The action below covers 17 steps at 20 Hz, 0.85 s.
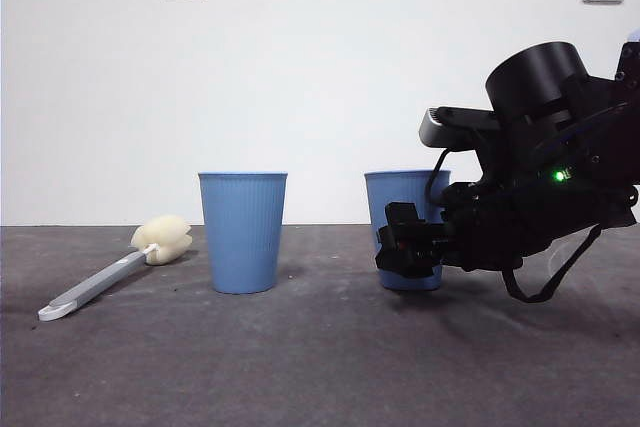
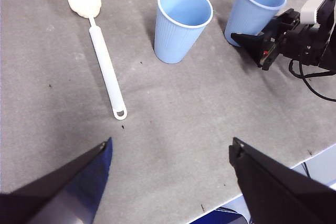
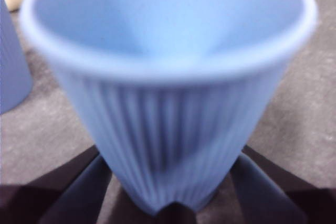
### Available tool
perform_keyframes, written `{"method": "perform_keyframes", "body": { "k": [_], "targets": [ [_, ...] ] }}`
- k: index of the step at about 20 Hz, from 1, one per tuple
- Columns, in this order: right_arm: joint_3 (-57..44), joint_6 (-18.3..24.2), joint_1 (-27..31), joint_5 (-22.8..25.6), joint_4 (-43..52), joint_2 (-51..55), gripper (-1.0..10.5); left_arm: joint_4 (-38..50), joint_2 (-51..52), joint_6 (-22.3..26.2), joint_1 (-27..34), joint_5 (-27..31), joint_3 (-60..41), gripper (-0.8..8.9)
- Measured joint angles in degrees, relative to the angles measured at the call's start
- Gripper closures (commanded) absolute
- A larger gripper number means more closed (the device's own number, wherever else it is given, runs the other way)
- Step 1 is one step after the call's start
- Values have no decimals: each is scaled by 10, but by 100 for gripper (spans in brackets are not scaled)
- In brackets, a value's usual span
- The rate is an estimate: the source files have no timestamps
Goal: Pick up the cup brush,pick up the cup,insert the brush into the cup,clean the cup,put the cup brush back,put the cup back to the fixed position on the table
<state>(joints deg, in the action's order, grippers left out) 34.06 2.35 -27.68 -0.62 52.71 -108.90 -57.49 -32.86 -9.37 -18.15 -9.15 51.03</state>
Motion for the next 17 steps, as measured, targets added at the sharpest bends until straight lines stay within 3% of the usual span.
{"method": "perform_keyframes", "body": {
  "k": [3, 7, 11, 14, 17],
  "targets": [
    [4, 0, -1, -4, -19, 1, 933, 0, 0, 0, 0, 0, 0, 438],
    [8, 0, -2, -4, -40, 6, 618, 0, -3, 2, 0, 0, 0, 438],
    [10, -5, -2, -4, -55, 13, 586, 0, -4, 2, 0, 0, 0, 438],
    [2, -10, -5, -11, -92, 22, 464, 0, -4, 2, 0, 0, 0, 438],
    [4, -13, -7, -13, -123, 37, 464, 0, -4, 3, 0, 0, 0, 438]
  ]
}}
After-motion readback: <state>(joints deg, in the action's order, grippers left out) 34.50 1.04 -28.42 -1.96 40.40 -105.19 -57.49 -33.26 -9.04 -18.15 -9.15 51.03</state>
